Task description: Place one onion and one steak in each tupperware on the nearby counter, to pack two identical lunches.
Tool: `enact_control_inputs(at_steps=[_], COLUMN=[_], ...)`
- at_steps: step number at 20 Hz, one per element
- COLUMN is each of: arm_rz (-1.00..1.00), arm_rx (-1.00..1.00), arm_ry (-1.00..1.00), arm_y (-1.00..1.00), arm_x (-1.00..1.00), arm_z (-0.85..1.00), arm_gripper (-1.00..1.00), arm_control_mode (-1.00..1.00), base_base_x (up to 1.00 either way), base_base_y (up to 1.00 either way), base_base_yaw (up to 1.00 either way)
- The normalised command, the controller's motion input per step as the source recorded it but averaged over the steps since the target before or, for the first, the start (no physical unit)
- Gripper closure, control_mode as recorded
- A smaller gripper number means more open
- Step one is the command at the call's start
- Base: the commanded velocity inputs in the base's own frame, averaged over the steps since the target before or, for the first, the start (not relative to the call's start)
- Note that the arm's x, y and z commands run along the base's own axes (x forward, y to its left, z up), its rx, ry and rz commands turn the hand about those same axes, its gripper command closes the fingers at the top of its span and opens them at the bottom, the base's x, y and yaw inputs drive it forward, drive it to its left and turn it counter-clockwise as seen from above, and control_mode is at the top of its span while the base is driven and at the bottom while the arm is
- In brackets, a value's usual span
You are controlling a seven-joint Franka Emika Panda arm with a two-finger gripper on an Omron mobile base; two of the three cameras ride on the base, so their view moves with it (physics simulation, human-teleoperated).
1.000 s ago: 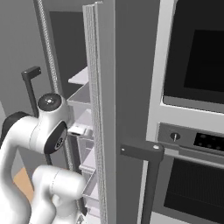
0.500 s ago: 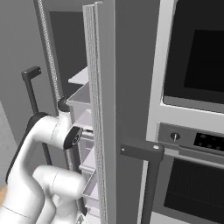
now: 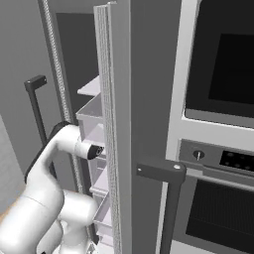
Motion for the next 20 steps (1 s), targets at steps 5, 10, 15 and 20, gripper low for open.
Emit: enact_control_inputs(at_steps=[5,10,15,20], arm_rz=[-0.03,-0.03,-0.04,-0.05], arm_rx=[-0.02,-0.09,-0.05,0.0], arm_ry=[0.0,-0.1,-0.09,0.0], arm_y=[-0.17,-0.04,-0.1,-0.38], arm_x=[0.49,0.4,0.44,0.39], arm_z=[-0.28,-0.61,-0.42,-0.01], arm_gripper=[-1.0,-1.0,-1.0,-1.0], arm_control_mode=[-1.0,-1.0,-1.0,-1.0], base_base_x=[0.0,0.0,0.0,0.0], base_base_y=[0.0,0.0,0.0,0.0], base_base_yaw=[0.0,0.0,0.0,0.0])
